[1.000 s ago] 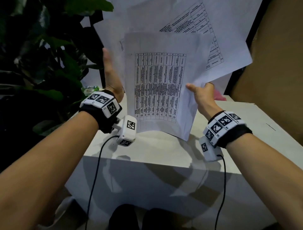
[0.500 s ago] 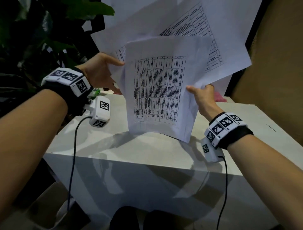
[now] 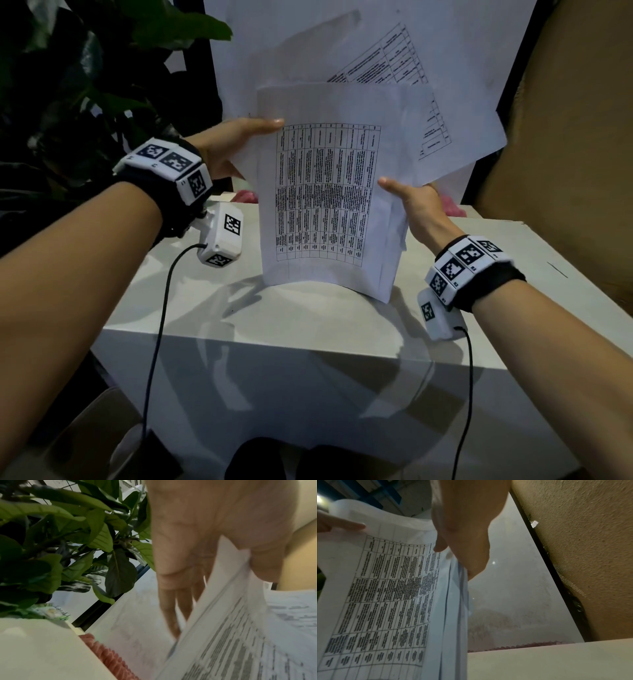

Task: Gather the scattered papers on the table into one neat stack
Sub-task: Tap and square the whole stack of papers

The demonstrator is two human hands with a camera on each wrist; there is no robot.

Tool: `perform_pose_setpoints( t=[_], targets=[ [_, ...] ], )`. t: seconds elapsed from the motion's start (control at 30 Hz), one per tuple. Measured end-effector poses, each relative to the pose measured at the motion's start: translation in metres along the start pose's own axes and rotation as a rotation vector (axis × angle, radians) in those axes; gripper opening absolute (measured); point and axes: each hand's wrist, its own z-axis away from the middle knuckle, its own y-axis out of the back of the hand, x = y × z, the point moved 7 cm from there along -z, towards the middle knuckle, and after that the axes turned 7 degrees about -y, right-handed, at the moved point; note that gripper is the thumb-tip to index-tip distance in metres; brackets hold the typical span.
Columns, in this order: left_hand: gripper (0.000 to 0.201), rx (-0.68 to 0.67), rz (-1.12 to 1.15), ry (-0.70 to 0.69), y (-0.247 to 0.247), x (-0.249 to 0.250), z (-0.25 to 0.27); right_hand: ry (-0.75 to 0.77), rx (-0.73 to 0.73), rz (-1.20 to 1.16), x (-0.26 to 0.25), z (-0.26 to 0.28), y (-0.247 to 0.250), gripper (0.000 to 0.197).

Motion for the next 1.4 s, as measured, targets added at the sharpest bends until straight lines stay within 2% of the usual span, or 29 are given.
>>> perform_pose_setpoints(
  t=[0.03,0.07,0.17,0.27,0.37,0.4,0.5,0.53,0.63,0.73,0.8,0.87,0.9,0.93,1.0,1.03,1.07,1.1,1.13,1.17,1.23,1.33,1.4],
  targets=[
    [0.012,0.047,0.031,-0.008,0.001,-0.003,-0.002,-0.004,-0.020,-0.028,-0.007,0.007,-0.003,0.081],
    [0.009,0.071,0.062,-0.014,0.000,-0.006,-0.003,-0.006,-0.041,-0.052,-0.011,0.009,-0.005,0.071],
    [0.010,0.068,0.082,0.006,-0.006,-0.018,0.001,0.009,-0.096,-0.057,-0.021,0.015,-0.010,0.063],
    [0.045,0.054,0.069,0.053,-0.009,-0.030,0.002,0.025,-0.093,-0.103,-0.030,0.012,-0.009,0.061],
    [0.039,0.035,0.065,0.042,-0.014,-0.033,0.004,0.032,-0.099,-0.134,-0.041,0.009,-0.011,0.065],
    [0.049,0.022,0.061,0.038,-0.015,-0.033,0.006,0.034,-0.108,-0.128,-0.042,0.007,-0.012,0.069],
    [0.114,0.027,0.079,0.044,-0.014,-0.048,0.003,0.032,-0.171,-0.104,-0.039,0.004,-0.019,0.072],
    [0.123,0.035,0.075,0.049,-0.012,-0.056,-0.001,0.023,-0.192,-0.083,-0.037,0.006,-0.022,0.071],
    [0.098,0.052,0.095,0.049,-0.013,-0.068,-0.005,-0.023,-0.180,0.010,-0.023,0.001,-0.020,0.054],
    [0.101,0.117,0.104,0.081,-0.012,-0.070,-0.003,-0.099,-0.149,0.092,-0.013,-0.004,-0.014,0.037],
    [0.092,0.128,0.080,0.104,-0.011,-0.072,-0.003,-0.125,-0.134,0.113,-0.014,-0.003,-0.013,0.048],
    [0.107,0.100,0.089,0.103,-0.018,-0.072,-0.001,-0.099,-0.094,0.078,-0.023,-0.003,-0.015,0.069],
    [0.117,0.079,0.093,0.101,-0.024,-0.069,0.001,-0.074,-0.072,0.060,-0.031,-0.002,-0.016,0.074],
    [0.120,0.078,0.098,0.102,-0.029,-0.068,0.004,-0.039,-0.064,0.019,-0.039,-0.002,-0.017,0.076],
    [0.101,0.127,0.138,0.065,-0.030,-0.066,0.005,-0.004,-0.051,-0.059,-0.045,0.000,-0.017,0.081],
    [0.099,0.164,0.191,0.044,-0.028,-0.068,0.004,-0.012,-0.044,-0.062,-0.043,0.000,-0.015,0.087],
    [0.112,0.198,0.233,0.036,-0.025,-0.071,0.003,-0.017,-0.052,-0.054,-0.036,-0.004,-0.013,0.091],
    [0.130,0.226,0.244,0.047,-0.021,-0.081,0.001,-0.029,-0.063,-0.038,-0.028,-0.004,-0.011,0.086],
    [0.142,0.241,0.239,0.048,-0.018,-0.089,-0.003,-0.053,-0.089,-0.011,-0.018,-0.001,-0.010,0.073],
    [0.145,0.248,0.219,0.039,-0.015,-0.097,-0.007,-0.091,-0.115,0.026,-0.010,0.004,-0.009,0.061],
    [0.137,0.240,0.135,0.037,-0.020,-0.089,-0.001,-0.126,-0.132,0.081,0.003,0.009,-0.007,0.051],
    [0.112,0.257,0.029,-0.025,-0.028,-0.067,0.004,-0.106,-0.078,0.065,-0.003,0.006,-0.007,0.050],
    [0.099,0.304,0.074,-0.099,-0.026,-0.054,0.001,-0.065,-0.059,0.030,-0.009,-0.001,-0.008,0.069]
  ],
)
